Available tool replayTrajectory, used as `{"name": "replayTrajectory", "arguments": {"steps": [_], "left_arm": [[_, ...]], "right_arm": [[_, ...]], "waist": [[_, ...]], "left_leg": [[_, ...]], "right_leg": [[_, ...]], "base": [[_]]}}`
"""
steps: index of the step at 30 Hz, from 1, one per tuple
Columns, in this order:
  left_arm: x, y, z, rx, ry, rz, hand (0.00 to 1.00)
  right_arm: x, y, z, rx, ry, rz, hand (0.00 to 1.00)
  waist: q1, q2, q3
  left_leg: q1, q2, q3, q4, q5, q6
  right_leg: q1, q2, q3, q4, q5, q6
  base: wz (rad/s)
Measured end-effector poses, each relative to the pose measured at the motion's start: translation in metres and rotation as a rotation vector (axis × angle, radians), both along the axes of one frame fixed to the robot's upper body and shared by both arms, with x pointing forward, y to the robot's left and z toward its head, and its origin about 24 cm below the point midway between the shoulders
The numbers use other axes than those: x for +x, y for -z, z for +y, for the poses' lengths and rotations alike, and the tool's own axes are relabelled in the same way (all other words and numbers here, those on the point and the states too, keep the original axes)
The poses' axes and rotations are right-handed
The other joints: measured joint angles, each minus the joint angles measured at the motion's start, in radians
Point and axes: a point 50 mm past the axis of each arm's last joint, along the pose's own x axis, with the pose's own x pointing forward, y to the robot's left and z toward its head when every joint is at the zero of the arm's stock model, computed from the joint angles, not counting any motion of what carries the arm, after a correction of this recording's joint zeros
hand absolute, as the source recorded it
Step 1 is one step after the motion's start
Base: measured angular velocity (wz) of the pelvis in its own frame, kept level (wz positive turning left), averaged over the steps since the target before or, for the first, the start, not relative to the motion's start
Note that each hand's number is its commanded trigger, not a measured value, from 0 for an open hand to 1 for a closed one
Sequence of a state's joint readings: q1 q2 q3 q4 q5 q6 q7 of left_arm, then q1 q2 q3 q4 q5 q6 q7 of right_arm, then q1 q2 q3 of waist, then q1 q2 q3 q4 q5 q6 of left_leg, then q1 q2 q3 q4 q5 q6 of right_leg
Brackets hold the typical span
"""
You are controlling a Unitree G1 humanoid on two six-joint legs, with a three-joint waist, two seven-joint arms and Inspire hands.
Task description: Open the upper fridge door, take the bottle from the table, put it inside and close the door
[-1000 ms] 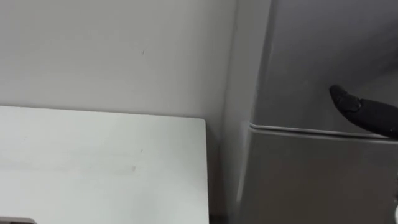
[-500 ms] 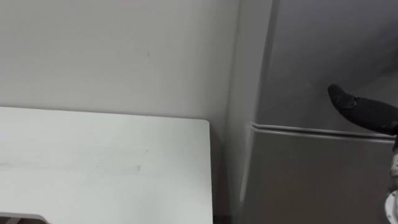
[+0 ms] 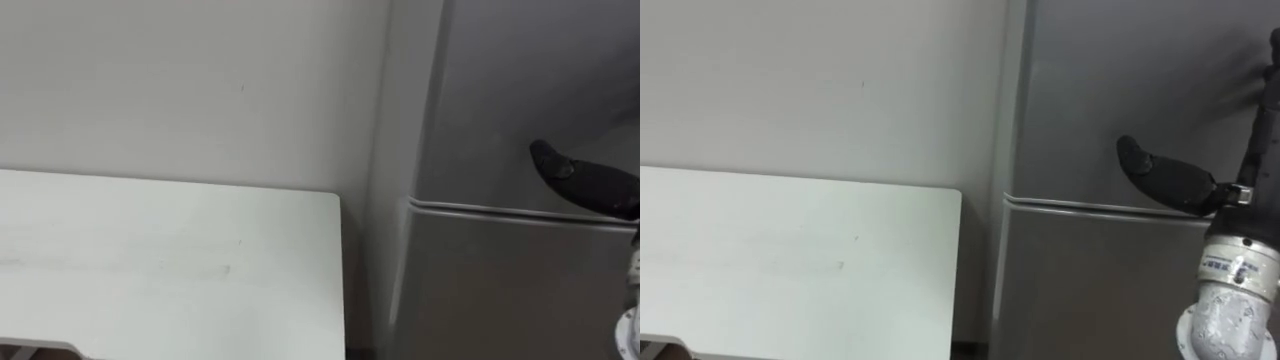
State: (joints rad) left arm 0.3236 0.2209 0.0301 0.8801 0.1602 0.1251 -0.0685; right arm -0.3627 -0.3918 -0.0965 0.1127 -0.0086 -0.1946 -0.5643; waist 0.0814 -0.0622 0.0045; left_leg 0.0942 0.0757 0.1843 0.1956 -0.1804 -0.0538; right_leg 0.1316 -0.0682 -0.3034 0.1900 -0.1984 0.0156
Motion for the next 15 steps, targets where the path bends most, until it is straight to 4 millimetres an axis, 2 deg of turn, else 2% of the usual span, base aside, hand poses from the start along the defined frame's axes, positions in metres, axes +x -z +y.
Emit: {"name": "replayTrajectory", "arguments": {"steps": [8, 12, 15], "left_arm": [[-0.006, 0.001, 0.001, 0.008, -0.037, 0.008, 0.0], [-0.012, 0.001, 0.0, 0.006, -0.052, 0.017, 0.0], [-0.015, 0.001, 0.0, 0.006, -0.053, 0.02, 0.0]], "right_arm": [[0.0, 0.003, -0.006, 0.04, 0.014, -0.001, 0.0], [-0.003, -0.001, -0.011, 0.137, -0.01, -0.043, 0.0], [-0.007, -0.005, -0.025, 0.227, 0.013, -0.075, 0.0]], "waist": [[-0.001, -0.003, 0.0003], [-0.017, 0.0, -0.0015], [-0.024, 0.003, -0.0034]], "left_leg": [[0.0, -0.001, -0.008, 0.01, -0.003, 0.004], [-0.006, -0.002, -0.024, 0.018, -0.003, 0.004], [-0.015, -0.002, -0.032, 0.025, -0.003, 0.004]], "right_leg": [[0.008, -0.001, -0.005, -0.002, 0.003, 0.001], [0.011, -0.001, -0.016, -0.005, 0.003, 0.002], [0.01, 0.0, -0.024, -0.007, 0.004, 0.001]], "base": [[0.02], [0.09], [0.09]]}}
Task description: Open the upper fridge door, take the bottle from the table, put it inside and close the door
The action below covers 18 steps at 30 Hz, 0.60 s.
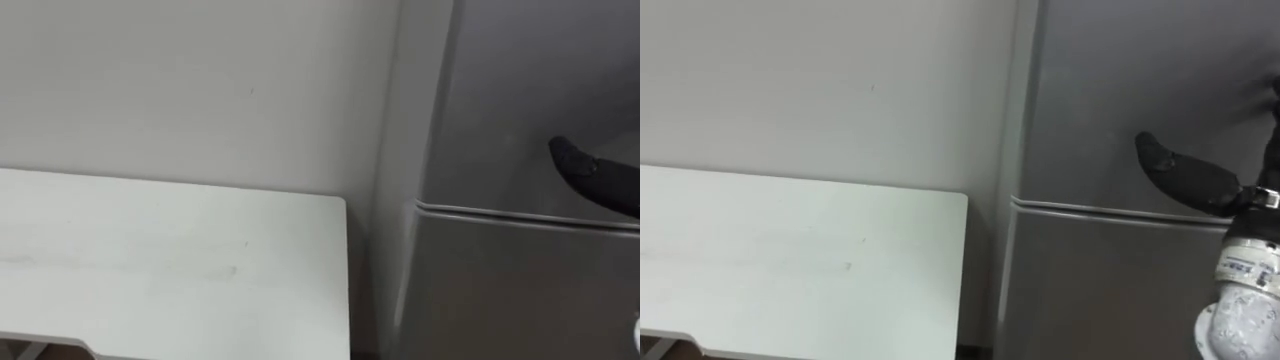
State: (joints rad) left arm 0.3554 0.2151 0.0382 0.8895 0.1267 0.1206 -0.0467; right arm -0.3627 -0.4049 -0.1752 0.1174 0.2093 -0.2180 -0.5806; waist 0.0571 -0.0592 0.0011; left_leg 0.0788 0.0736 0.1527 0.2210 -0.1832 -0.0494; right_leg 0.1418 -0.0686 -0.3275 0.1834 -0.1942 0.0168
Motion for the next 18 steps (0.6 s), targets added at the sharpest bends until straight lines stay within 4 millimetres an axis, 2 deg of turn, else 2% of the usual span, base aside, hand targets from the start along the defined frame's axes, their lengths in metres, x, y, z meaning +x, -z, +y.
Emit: {"name": "replayTrajectory", "arguments": {"steps": [2, 4, 11, 14, 18], "left_arm": [[-0.002, 0.0, 0.0, 0.0, 0.0, 0.001, 0.0], [-0.008, 0.0, -0.002, -0.002, -0.004, 0.007, 0.0], [-0.014, -0.001, 0.001, 0.017, -0.041, 0.0, 0.0], [-0.015, -0.002, 0.002, 0.024, -0.069, -0.01, 0.0], [-0.014, -0.003, 0.004, 0.046, -0.11, -0.036, 0.0]], "right_arm": [[-0.002, 0.001, -0.008, 0.052, 0.025, 0.003, 0.0], [-0.003, 0.004, -0.02, 0.12, 0.05, 0.022, 0.0], [-0.017, 0.022, -0.053, 0.306, 0.145, 0.061, 0.0], [-0.024, 0.024, -0.063, 0.364, 0.171, 0.045, 0.0], [-0.036, 0.021, -0.078, 0.402, 0.249, 0.016, 0.0]], "waist": [[-0.004, 0.001, -0.001], [-0.025, 0.001, -0.0057], [-0.059, 0.01, -0.0032], [-0.087, 0.006, -0.002], [-0.111, -0.009, -0.0062]], "left_leg": [[-0.003, 0.0, -0.003, 0.001, 0.0, 0.0], [-0.005, 0.0, -0.004, 0.0, 0.0, 0.0], [0.003, -0.002, 0.002, -0.019, 0.001, -0.001], [0.002, -0.003, 0.003, -0.024, 0.002, -0.001], [0.003, -0.004, 0.013, -0.035, 0.002, -0.002]], "right_leg": [[0.0, 0.0, -0.004, 0.001, 0.0, 0.0], [0.0, 0.0, -0.007, 0.001, 0.0, 0.0], [-0.002, 0.0, -0.004, -0.003, -0.002, 0.002], [-0.003, 0.001, -0.004, -0.012, -0.002, 0.003], [-0.013, 0.001, 0.006, -0.013, -0.005, 0.004]], "base": [[0.07], [0.02], [-0.01], [-0.01], [-0.07]]}}
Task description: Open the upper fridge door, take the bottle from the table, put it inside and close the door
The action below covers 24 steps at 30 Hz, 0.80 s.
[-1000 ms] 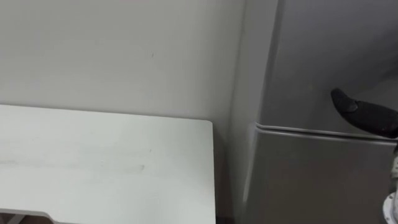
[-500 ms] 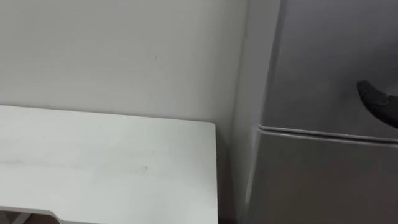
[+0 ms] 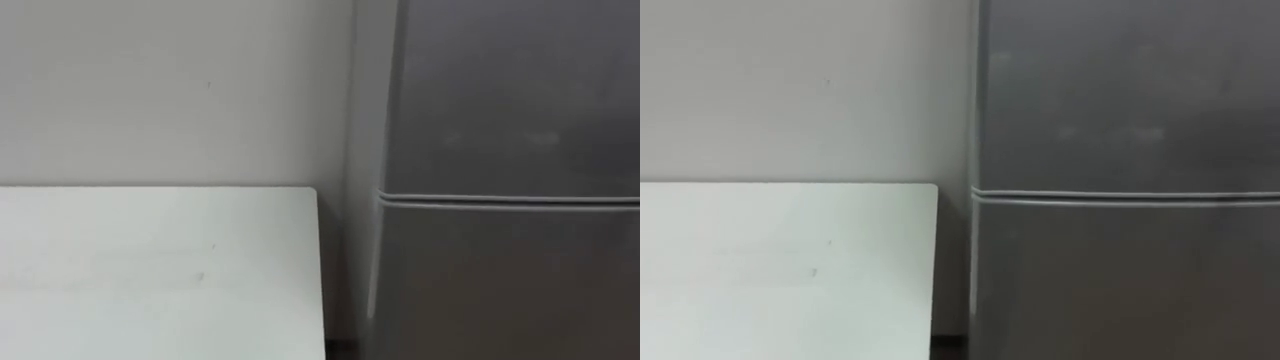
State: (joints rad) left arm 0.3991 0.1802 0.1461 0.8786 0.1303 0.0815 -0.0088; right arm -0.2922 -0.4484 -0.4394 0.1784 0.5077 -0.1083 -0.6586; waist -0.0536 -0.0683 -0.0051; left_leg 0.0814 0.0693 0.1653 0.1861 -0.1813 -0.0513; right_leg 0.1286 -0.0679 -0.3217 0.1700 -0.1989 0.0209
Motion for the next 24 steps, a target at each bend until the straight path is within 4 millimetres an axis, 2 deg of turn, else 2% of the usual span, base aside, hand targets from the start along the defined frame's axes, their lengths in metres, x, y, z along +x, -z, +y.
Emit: {"name": "replayTrajectory", "arguments": {"steps": [4, 6, 8, 11, 17, 21, 24], "left_arm": [[0.0, -0.001, 0.002, 0.016, -0.015, -0.006, 0.0], [0.001, -0.001, 0.003, 0.023, -0.025, -0.012, 0.0], [0.0, -0.001, 0.004, 0.029, -0.036, -0.014, 0.0], [0.003, -0.002, 0.004, 0.03, -0.043, -0.028, 0.0], [0.006, -0.001, 0.003, 0.03, -0.044, -0.039, 0.0], [0.014, -0.004, 0.004, 0.051, -0.043, -0.077, 0.0], [0.016, -0.003, 0.002, 0.04, -0.072, -0.099, 0.0]], "right_arm": [[-0.015, 0.003, -0.014, 0.003, 0.081, 0.016, 0.0], [-0.022, 0.007, -0.019, 0.007, 0.104, 0.032, 0.0], [-0.028, 0.011, -0.023, 0.009, 0.121, 0.047, 0.0], [-0.042, 0.023, -0.03, 0.024, 0.153, 0.088, 0.0], [-0.07, 0.051, -0.039, 0.101, 0.206, 0.179, 0.0], [-0.093, 0.081, -0.038, 0.154, 0.272, 0.281, 0.0], [-0.109, 0.112, -0.034, 0.234, 0.31, 0.367, 0.0]], "waist": [[-0.023, -0.023, -0.0022], [-0.027, -0.034, 0.0019], [-0.03, -0.036, 0.0028], [-0.034, -0.029, 0.0033], [-0.035, 0.002, 0.0016], [-0.034, 0.015, 0.0056], [-0.029, 0.011, 0.006]], "left_leg": [[0.0, 0.0, 0.003, 0.0, 0.0, 0.0], [0.001, 0.0, 0.004, 0.0, 0.0, 0.0], [0.002, 0.001, 0.015, 0.0, -0.001, 0.0], [0.001, 0.003, 0.019, 0.002, -0.006, 0.001], [0.002, 0.004, 0.024, -0.002, -0.01, 0.0], [0.015, 0.005, 0.029, -0.006, -0.008, -0.001], [0.019, 0.004, 0.037, -0.006, -0.008, -0.001]], "right_leg": [[0.0, 0.0, 0.003, -0.001, 0.0, 0.0], [0.0, 0.0, 0.005, 0.0, 0.0, 0.0], [-0.003, 0.0, 0.017, 0.001, 0.001, 0.0], [-0.005, 0.001, 0.015, 0.002, 0.002, 0.001], [-0.005, 0.001, 0.024, 0.003, 0.002, 0.001], [-0.004, 0.004, 0.032, 0.002, 0.002, 0.001], [-0.004, 0.003, 0.041, 0.001, 0.0, 0.002]], "base": [[-0.03], [-0.03], [-0.12], [-0.02], [-0.01], [-0.05], [-0.1]]}}
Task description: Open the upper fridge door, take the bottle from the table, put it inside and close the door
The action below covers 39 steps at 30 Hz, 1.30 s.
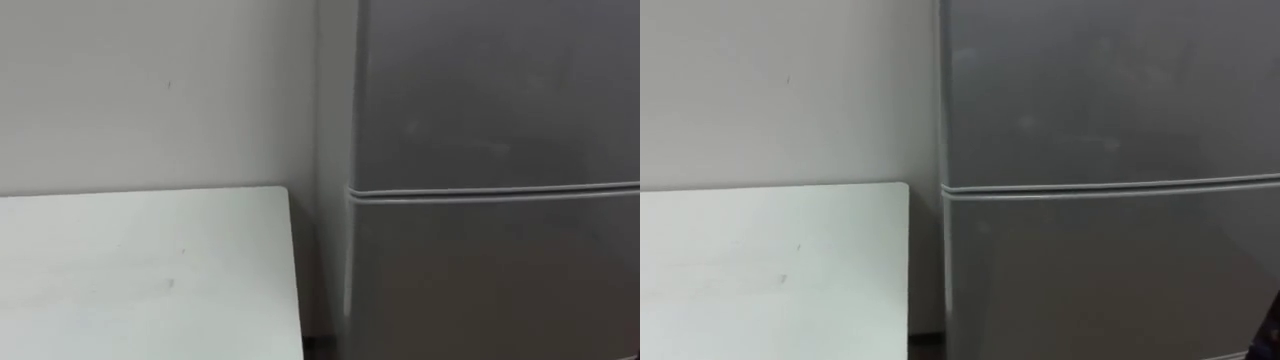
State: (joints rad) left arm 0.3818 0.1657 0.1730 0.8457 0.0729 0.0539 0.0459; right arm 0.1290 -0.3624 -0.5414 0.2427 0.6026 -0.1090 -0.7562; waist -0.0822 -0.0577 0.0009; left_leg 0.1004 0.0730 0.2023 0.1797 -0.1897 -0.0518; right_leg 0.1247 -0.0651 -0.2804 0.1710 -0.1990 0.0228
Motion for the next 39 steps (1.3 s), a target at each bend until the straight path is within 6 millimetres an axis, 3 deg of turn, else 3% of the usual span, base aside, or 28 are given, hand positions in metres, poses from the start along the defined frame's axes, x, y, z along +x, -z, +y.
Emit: {"name": "replayTrajectory", "arguments": {"steps": [4, 7, 19, 26, 33, 39], "left_arm": [[0.002, 0.0, -0.001, 0.009, -0.004, -0.016, 0.0], [0.004, -0.001, 0.0, 0.015, -0.002, -0.03, 0.0], [0.007, 0.004, -0.014, -0.048, -0.071, -0.063, 0.0], [0.001, 0.007, -0.018, -0.075, -0.119, -0.063, 0.0], [0.002, 0.008, -0.024, -0.08, -0.087, -0.06, 0.0], [0.014, 0.008, -0.029, -0.084, -0.052, -0.102, 0.0]], "right_arm": [[-0.031, 0.046, 0.009, 0.123, 0.065, 0.145, 0.0], [-0.045, 0.068, 0.016, 0.187, 0.094, 0.217, 0.0], [-0.073, 0.134, 0.075, 0.364, -0.115, 0.492, 0.0], [-0.081, 0.146, 0.088, 0.418, -0.17, 0.521, 0.0], [-0.081, 0.161, 0.111, 0.452, -0.332, 0.597, 0.0], [-0.079, 0.173, 0.135, 0.45, -0.531, 0.683, 0.0]], "waist": [[0.002, -0.002, 0.0014], [0.003, 0.001, 0.0011], [0.008, 0.035, -0.0032], [0.007, 0.041, -0.0009], [0.01, 0.051, -0.0002], [0.033, 0.058, -0.0002]], "left_leg": [[-0.001, -0.002, 0.015, -0.001, 0.0, 0.0], [-0.002, -0.003, 0.016, -0.001, 0.0, 0.0], [0.001, -0.002, 0.031, -0.008, 0.0, 0.0], [0.024, -0.003, 0.032, -0.017, 0.0, 0.0], [0.028, -0.003, 0.032, -0.015, 0.0, 0.0], [0.027, -0.003, 0.032, -0.015, 0.0, 0.0]], "right_leg": [[-0.008, -0.003, 0.011, 0.001, -0.002, 0.003], [-0.011, -0.002, 0.019, 0.0, -0.002, 0.003], [-0.02, -0.002, 0.034, 0.003, -0.003, 0.004], [-0.003, -0.002, 0.037, -0.002, -0.006, 0.006], [-0.001, -0.001, 0.038, 0.001, -0.008, 0.005], [-0.002, -0.002, 0.037, 0.0, -0.008, 0.005]], "base": [[-0.08], [-0.07], [-0.03], [0.0], [0.0], [0.0]]}}
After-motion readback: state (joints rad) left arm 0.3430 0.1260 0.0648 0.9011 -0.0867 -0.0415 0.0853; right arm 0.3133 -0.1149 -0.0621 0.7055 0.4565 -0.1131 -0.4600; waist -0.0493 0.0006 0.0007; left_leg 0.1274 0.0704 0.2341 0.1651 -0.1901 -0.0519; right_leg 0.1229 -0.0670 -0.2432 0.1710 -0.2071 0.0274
